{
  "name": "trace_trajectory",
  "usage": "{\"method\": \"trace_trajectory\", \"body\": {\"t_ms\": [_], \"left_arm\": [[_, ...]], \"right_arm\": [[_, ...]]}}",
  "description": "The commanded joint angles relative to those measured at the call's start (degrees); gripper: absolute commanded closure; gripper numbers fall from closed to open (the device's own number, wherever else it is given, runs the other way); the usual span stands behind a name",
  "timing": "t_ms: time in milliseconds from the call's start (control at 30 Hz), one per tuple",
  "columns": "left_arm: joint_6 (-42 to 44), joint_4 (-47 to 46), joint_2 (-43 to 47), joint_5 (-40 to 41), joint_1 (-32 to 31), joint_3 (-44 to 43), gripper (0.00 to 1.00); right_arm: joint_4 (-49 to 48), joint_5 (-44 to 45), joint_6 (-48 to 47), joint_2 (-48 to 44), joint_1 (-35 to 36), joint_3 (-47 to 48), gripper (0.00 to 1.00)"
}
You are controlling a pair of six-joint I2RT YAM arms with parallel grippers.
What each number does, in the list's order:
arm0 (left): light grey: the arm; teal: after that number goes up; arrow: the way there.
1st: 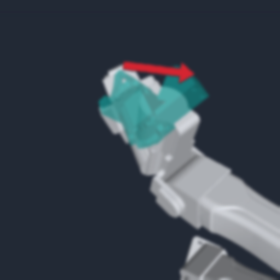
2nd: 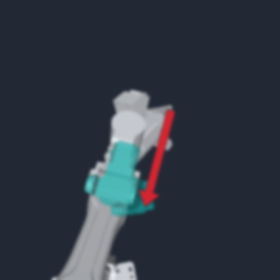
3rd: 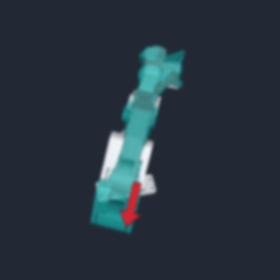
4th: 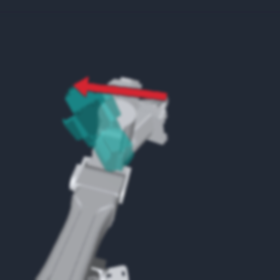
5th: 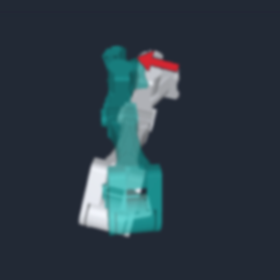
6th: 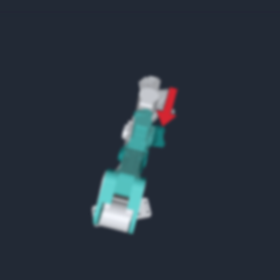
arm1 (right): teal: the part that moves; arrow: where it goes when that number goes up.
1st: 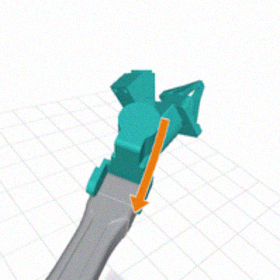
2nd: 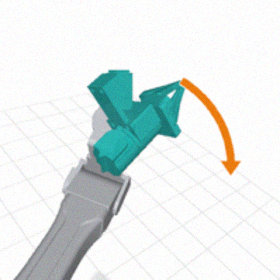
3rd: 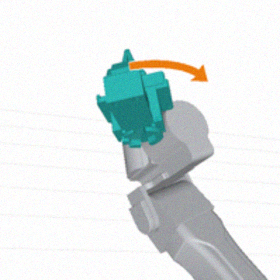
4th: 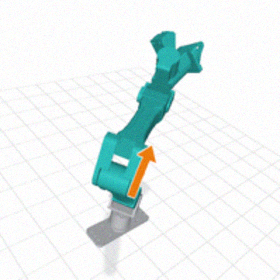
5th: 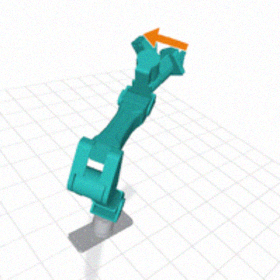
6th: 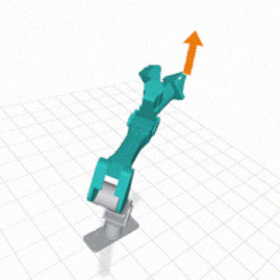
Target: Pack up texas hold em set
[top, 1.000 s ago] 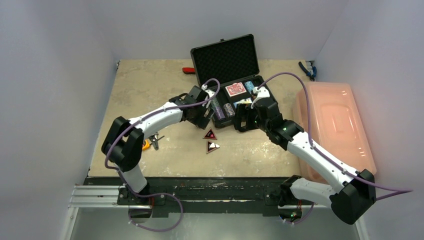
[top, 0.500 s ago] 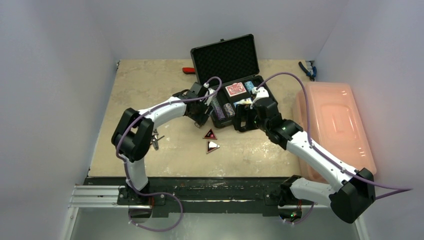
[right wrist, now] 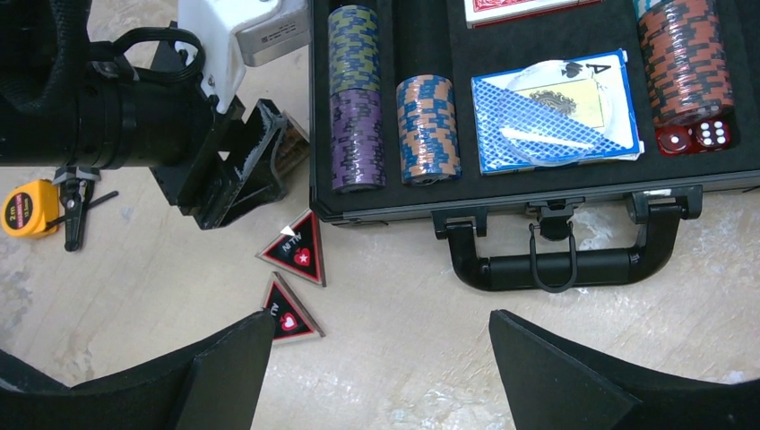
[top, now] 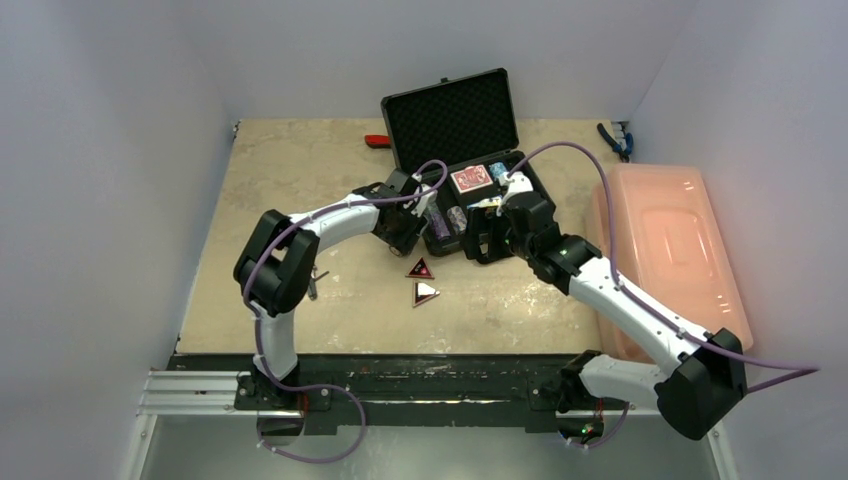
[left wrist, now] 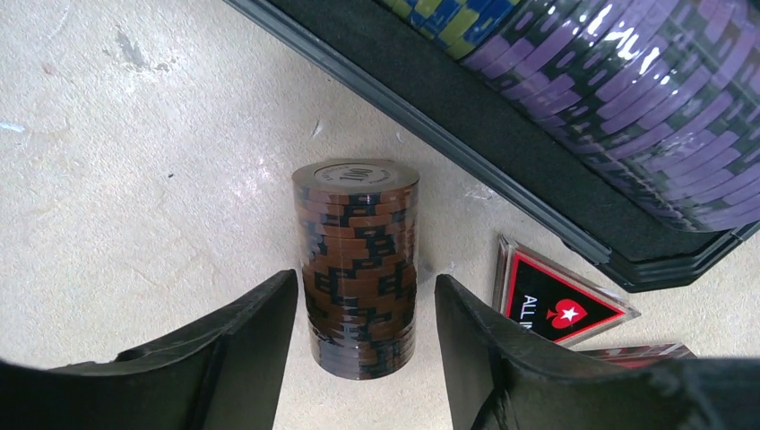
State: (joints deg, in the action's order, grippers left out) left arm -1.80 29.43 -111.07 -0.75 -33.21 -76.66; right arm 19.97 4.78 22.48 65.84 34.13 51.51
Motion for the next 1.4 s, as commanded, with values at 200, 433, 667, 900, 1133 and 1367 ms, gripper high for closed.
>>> {"method": "trace_trajectory", "body": {"t_ms": [200,433,667,900,1133,1367], "left_arm": [[0.7,-2.8,-0.5,-1.6,0.3,-0.3,0.57],[0.4,-2.8,0.9,-2.4,0.3,0.7,1.0],[-0.7,-2.8,5.4,-1.8,0.2,3.4,1.0],[-2.5,-3.7,12.7,-5.2,0.2,7.3,1.0],[-4.8,-4.5,20.1,-8.8,0.2,10.4,1.0],[-7.8,-5.4,26.4,-11.4,-1.7,11.9,1.0]], "right_arm": [[-0.5,-1.8,-0.5,1.0,0.1,2.9,0.05],[-0.8,-2.6,-0.2,1.5,0.1,3.2,0.05],[-2.4,-2.3,2.3,0.0,0.1,2.8,0.07],[-7.0,-1.6,7.8,-4.9,0.1,-0.6,0.07],[-11.1,-1.3,14.1,-9.7,0.1,-4.1,0.07],[-14.7,-2.9,20.9,-11.7,0.1,-6.8,0.04]]}}
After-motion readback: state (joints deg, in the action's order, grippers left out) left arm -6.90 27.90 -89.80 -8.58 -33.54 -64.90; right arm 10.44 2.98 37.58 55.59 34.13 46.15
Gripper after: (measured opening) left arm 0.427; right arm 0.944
